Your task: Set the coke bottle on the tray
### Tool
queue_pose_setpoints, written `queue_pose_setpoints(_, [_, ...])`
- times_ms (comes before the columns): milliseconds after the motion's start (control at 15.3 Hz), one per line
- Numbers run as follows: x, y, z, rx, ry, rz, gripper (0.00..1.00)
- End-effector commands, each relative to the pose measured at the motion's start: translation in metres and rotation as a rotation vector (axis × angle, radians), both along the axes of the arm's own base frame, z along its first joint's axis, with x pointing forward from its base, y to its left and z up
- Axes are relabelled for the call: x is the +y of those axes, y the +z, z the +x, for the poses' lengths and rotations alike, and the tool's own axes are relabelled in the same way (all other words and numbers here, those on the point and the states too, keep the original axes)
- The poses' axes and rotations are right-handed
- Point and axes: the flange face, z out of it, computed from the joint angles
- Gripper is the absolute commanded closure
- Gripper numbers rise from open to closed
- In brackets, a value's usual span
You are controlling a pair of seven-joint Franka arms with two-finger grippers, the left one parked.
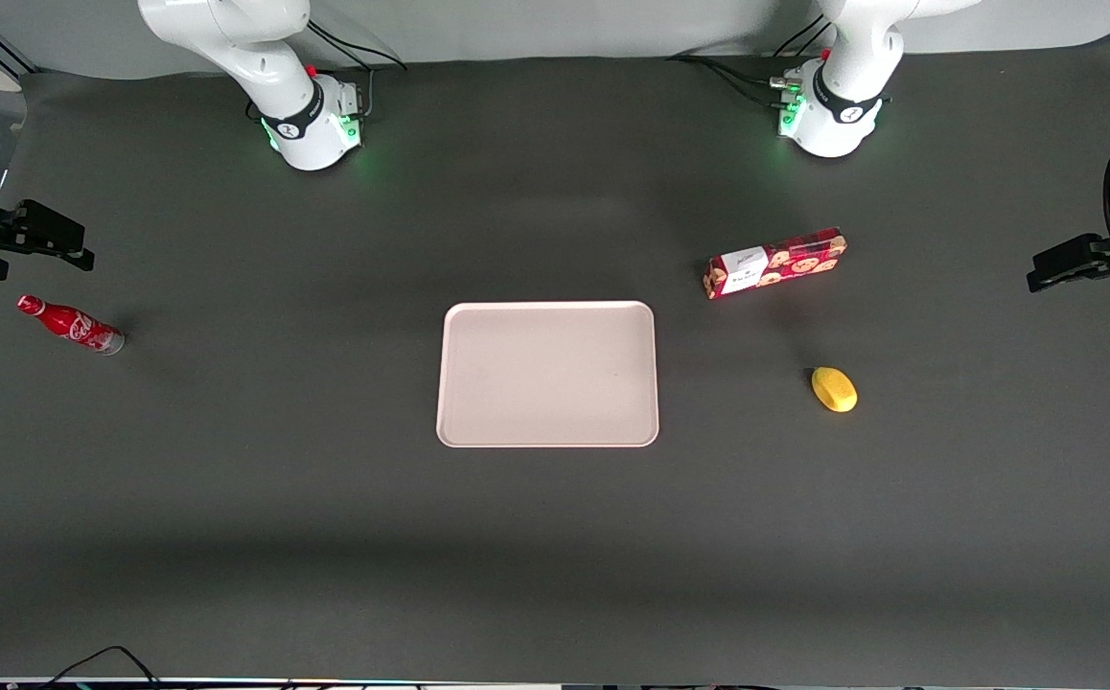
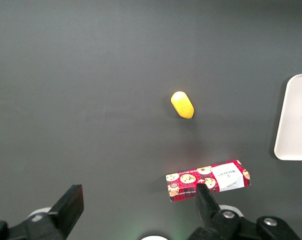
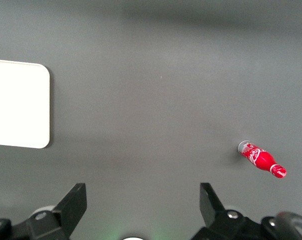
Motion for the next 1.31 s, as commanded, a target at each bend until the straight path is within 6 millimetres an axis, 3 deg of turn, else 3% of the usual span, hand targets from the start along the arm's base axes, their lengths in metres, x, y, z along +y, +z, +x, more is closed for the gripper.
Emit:
queue_pose_setpoints(0, [-0.002,0.011,-0.001,-0.010,-0.065,0.003,0.00])
queue_pose_setpoints(196, [-0.002,0.008,0.003,-0.004,-0.078,0.007,0.00])
queue_pose_setpoints(393, [-0.015,0.006,-0.004,0.022,-0.058,0.007,0.00])
queue_pose_setpoints(458, [-0.025,0.004,-0.008,0.049,-0.024,0.008,0.00])
queue_pose_setpoints(654, [-0.101,-0.018,-0.018,0.110,0.047,-0.043,0.00])
queue_pose_setpoints(720, [-0.132,-0.029,-0.021,0.119,0.077,-0.068,0.00])
queue_pose_setpoints(785, [-0.147,-0.043,-0.023,0.126,0.101,-0.090,0.00])
queue_pose_setpoints(916, [-0.189,-0.092,-0.029,0.121,0.152,-0.123,0.00])
queue_pose_setpoints(1047, [-0.240,-0.145,-0.049,0.072,0.208,-0.120,0.00])
queue_pose_setpoints(1112, [-0.258,-0.167,-0.058,0.046,0.238,-0.129,0.00])
queue_pose_setpoints(1243, [-0.274,-0.195,-0.072,0.025,0.232,-0.136,0.00])
